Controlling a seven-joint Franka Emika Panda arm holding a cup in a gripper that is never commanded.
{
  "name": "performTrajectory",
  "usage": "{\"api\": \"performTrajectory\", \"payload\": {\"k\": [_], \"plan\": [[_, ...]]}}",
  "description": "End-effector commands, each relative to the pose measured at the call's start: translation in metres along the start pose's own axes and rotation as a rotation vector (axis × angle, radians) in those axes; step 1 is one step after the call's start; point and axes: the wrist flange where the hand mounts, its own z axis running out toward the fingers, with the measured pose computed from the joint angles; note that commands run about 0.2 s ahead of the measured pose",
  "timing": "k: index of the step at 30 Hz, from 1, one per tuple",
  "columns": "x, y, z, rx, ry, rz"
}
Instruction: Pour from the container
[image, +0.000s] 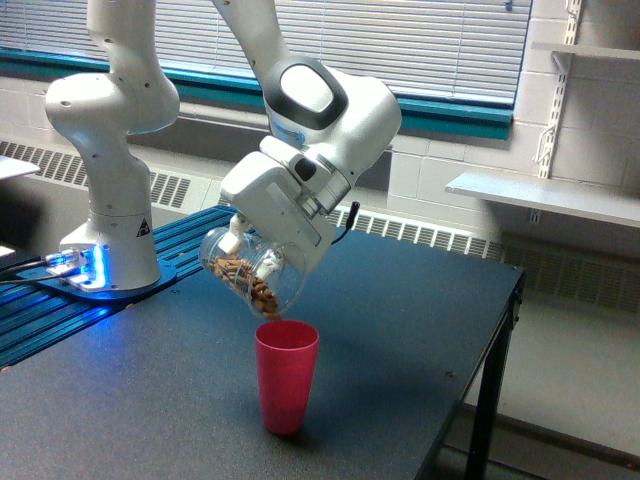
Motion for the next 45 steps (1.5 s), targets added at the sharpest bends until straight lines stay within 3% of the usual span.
{"api": "performTrajectory", "payload": {"k": [1,16,45], "plan": [[0.0001,0.0016,0.0028,-0.022,0.005,-0.039],[-0.0017,0.0055,0.0025,-0.054,0.013,-0.07],[0.0021,0.0081,-0.001,-0.06,-0.005,-0.133]]}}
